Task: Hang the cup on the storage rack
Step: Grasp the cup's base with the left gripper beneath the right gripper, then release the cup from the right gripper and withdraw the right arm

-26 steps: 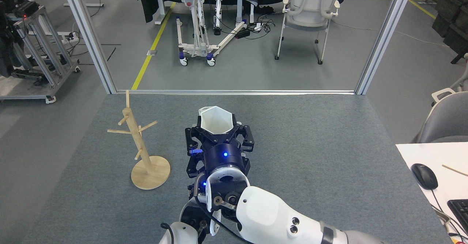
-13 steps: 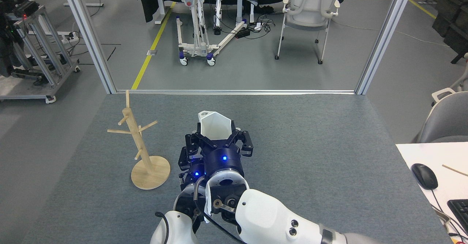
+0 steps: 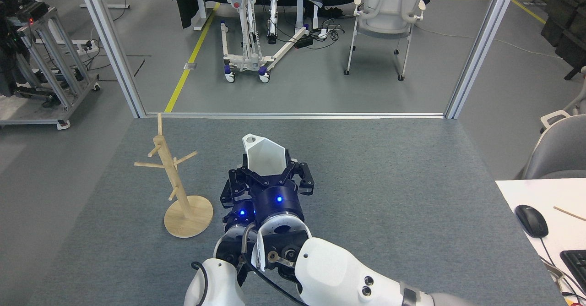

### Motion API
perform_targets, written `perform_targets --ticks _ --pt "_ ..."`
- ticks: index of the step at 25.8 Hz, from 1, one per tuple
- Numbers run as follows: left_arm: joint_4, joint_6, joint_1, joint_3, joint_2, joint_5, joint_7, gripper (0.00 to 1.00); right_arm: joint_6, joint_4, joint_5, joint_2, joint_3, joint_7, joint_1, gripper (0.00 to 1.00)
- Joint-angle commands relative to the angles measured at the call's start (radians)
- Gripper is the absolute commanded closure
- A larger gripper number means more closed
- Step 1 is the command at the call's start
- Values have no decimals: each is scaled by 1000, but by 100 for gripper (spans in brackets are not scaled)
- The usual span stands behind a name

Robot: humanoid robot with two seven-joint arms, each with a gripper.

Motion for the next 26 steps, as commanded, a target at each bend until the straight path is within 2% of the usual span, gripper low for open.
perform_targets --ticks 1,3,7,10,13,16,22,26 --pt "1 54 6 19 1 -1 30 37 30 2 0 0 -2 -1 3 75" --pt "2 54 7 19 1 -1 28 43 30 8 0 0 -2 -1 3 63" --pt "2 54 12 18 1 -2 27 46 30 9 0 0 -2 -1 5 42" --pt "-1 39 17 16 3 -2 28 61 30 11 1 -2 -2 -2 6 27" --pt "-7 34 20 16 3 -4 31 71 30 9 8 0 0 -12 6 1" --pt "-12 29 26 16 3 -4 28 77 27 9 21 3 2 -16 14 1" --pt "-16 -21 41 16 9 -5 28 91 -14 6 101 3 0 -61 39 1" --pt "-18 -43 53 18 9 -7 30 95 -14 -8 116 4 0 -64 39 1"
